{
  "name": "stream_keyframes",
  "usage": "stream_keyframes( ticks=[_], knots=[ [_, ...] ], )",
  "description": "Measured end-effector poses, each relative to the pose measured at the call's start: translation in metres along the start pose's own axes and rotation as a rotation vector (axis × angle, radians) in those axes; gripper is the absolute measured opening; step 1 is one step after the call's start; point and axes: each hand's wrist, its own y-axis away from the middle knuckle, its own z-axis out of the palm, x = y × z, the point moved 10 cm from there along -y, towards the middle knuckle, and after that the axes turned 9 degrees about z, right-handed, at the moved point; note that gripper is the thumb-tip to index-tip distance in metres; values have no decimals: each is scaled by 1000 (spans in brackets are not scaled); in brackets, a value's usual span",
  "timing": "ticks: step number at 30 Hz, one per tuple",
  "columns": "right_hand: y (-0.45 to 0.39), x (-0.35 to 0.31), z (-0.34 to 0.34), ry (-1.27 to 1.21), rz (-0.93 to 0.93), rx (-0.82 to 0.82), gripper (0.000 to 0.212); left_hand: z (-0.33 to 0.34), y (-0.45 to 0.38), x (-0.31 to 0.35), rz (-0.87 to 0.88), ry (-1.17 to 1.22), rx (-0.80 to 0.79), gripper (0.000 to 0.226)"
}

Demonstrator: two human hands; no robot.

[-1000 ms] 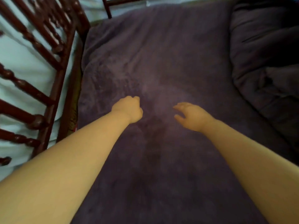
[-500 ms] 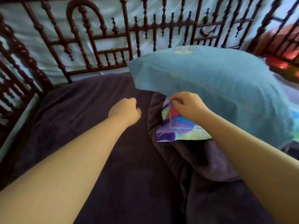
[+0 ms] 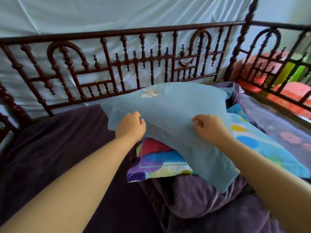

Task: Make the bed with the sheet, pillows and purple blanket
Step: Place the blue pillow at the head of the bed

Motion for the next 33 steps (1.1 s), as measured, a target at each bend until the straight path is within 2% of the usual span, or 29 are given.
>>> stream_keyframes(
  ticks=[7, 13, 17, 21, 25, 28, 31, 33],
  knots=[
    [-48, 38, 1, 242, 286, -56, 34, -23, -51, -4, 33, -79, 15, 38],
    [-98, 81, 4, 76, 533, -54, 42, -18, -108, -22, -67, -191, -45, 45],
    [-144, 104, 6, -20, 628, -46, 49, 5, -139, -25, -146, -253, -104, 45],
    [-187, 136, 25, -118, 771, -17, 58, 31, -188, -43, -251, -230, -219, 63],
    [-189, 172, 67, -187, 939, 15, 76, 74, -225, -50, -359, -21, -377, 73],
    [-191, 190, 82, -258, 1024, 54, 80, 98, -243, -47, -410, 217, -374, 74],
    [-199, 202, 87, -285, 1020, 77, 80, 121, -244, -54, -453, 315, -406, 84],
    [-196, 207, 90, -267, 1003, 80, 80, 129, -233, -63, -506, 340, -371, 86]
  ],
)
